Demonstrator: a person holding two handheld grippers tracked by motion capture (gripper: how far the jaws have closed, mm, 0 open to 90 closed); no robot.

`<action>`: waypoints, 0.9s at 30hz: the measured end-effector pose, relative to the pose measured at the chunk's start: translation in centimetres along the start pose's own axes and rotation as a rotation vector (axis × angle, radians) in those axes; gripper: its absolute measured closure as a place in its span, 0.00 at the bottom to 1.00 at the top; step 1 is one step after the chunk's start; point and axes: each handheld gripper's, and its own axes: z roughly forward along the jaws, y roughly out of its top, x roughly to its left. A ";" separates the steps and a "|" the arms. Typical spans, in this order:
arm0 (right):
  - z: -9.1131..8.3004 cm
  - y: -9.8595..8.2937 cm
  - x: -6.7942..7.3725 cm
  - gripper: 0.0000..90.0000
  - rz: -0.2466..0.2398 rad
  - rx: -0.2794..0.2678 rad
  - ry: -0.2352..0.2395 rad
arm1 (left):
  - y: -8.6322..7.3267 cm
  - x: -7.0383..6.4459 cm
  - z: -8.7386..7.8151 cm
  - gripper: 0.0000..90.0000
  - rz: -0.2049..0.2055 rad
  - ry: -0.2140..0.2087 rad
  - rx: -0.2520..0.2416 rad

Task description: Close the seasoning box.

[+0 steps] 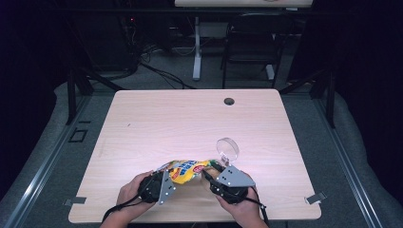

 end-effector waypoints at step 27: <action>-0.7 -0.9 -0.6 0.62 0.026 -0.008 -0.025 | -1.3 1.8 0.1 0.98 -0.218 -0.094 -0.040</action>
